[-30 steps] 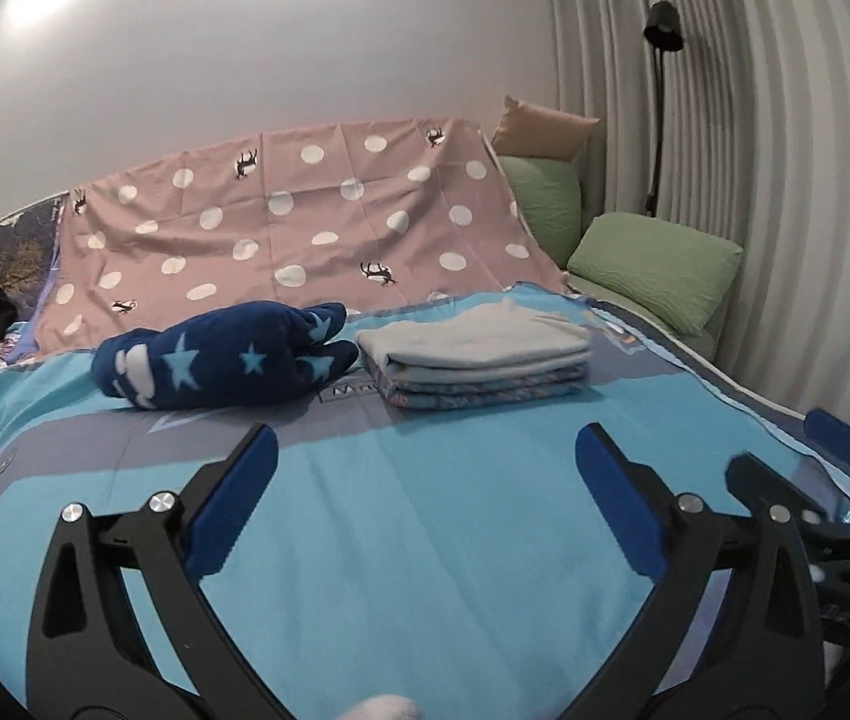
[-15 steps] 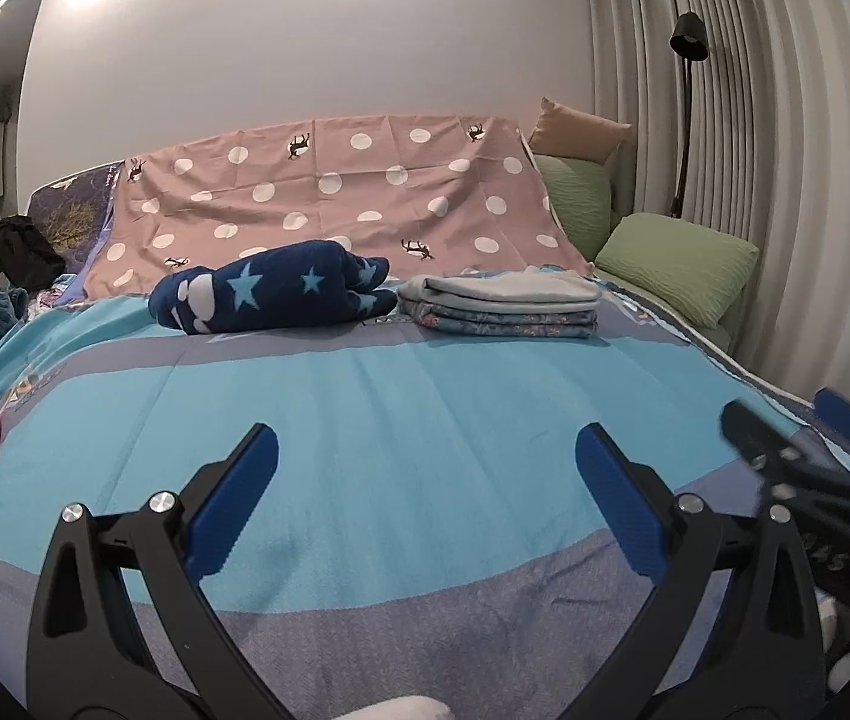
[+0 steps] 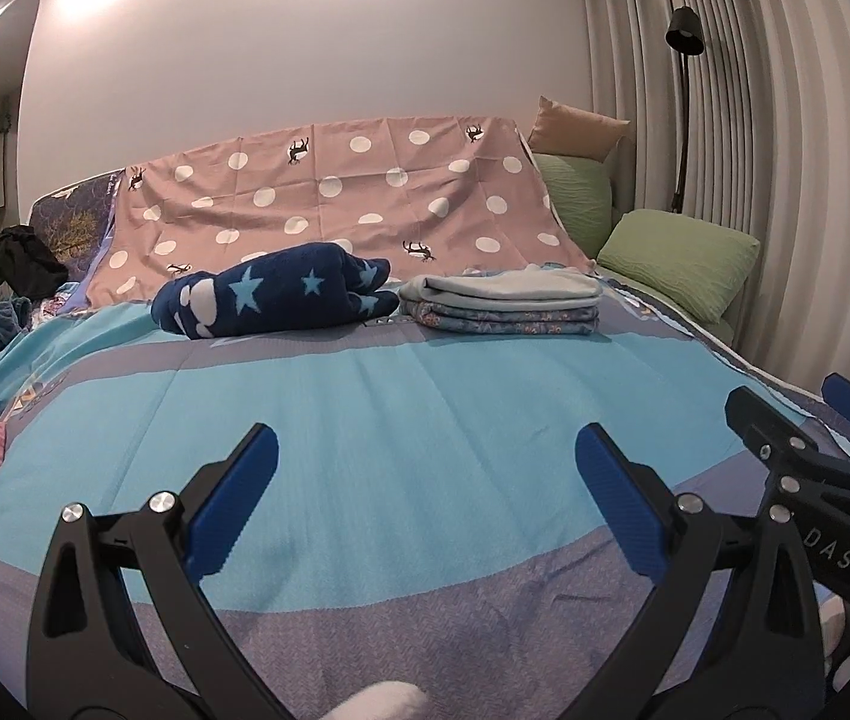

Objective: Fold small clothes

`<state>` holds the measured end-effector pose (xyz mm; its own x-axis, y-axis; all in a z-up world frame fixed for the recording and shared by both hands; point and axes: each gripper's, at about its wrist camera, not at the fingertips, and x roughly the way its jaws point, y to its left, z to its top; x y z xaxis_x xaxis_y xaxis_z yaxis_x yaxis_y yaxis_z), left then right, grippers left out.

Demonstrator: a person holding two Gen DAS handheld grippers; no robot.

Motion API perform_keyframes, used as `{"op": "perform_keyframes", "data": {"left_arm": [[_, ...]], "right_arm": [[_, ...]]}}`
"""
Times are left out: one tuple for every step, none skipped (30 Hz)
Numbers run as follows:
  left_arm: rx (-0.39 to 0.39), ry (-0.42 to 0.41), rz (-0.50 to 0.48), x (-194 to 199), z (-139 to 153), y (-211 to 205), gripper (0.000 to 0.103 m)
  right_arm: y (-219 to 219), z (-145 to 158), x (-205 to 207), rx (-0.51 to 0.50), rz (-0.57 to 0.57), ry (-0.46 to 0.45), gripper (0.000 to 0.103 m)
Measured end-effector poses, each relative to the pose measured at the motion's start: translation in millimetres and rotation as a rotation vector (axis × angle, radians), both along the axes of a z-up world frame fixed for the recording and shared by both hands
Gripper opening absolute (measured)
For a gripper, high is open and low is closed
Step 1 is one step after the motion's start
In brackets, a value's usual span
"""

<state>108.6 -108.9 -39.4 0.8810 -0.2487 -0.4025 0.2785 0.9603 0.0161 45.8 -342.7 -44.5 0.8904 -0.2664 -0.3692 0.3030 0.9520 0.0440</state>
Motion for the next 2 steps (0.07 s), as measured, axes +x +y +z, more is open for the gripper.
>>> {"op": "perform_keyframes", "data": {"left_arm": [[0.002, 0.000, 0.002, -0.1, 0.0, -0.1, 0.101], [0.004, -0.001, 0.003, 0.1, 0.0, -1.1, 0.101]], "right_arm": [[0.0, -0.1, 0.4, -0.001, 0.000, 0.000, 0.098], [0.0, -0.1, 0.4, -0.001, 0.000, 0.000, 0.098]]}}
